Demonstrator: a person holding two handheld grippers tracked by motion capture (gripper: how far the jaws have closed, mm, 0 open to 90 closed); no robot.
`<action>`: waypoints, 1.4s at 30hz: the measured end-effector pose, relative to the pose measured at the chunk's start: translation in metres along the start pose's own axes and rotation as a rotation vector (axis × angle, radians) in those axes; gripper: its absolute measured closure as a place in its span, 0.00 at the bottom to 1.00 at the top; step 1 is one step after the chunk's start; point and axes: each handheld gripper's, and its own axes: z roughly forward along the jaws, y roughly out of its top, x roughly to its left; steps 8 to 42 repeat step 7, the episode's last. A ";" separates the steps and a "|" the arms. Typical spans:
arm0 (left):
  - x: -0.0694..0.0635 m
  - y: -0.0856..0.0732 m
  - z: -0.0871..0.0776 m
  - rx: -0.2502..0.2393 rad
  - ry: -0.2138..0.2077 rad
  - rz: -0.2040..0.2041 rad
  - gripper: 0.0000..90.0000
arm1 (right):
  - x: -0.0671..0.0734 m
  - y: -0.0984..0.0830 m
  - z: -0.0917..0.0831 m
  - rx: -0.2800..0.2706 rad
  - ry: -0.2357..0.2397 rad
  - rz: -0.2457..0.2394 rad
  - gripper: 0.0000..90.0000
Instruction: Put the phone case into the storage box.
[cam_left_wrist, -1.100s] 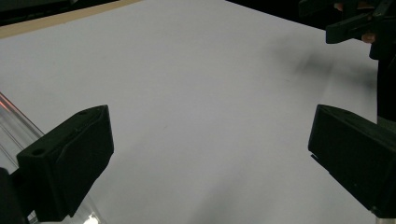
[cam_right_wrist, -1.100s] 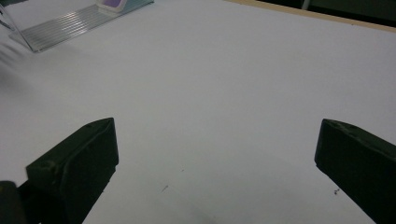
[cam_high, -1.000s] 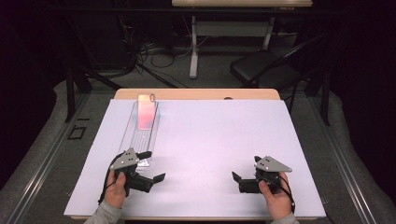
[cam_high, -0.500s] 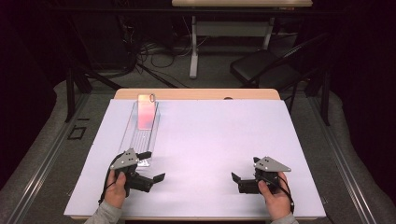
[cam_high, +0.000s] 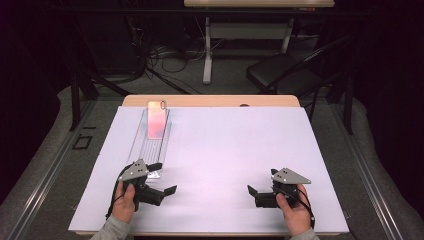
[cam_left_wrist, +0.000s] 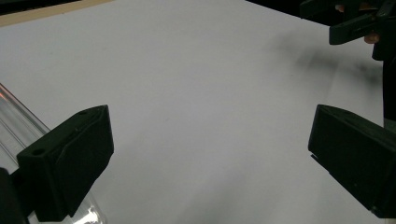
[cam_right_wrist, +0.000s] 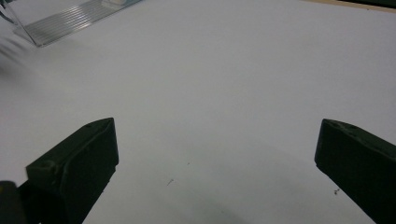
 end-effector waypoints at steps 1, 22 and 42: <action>0.000 0.000 0.000 0.000 0.000 -0.001 0.00 | 0.000 0.000 0.000 -0.004 0.000 0.001 0.00; 0.000 0.000 0.000 0.000 -0.002 -0.005 0.00 | 0.000 0.000 0.000 0.000 0.000 0.001 0.00; 0.000 0.000 0.000 0.000 -0.002 -0.005 0.00 | 0.000 0.000 0.000 0.000 0.000 0.001 0.00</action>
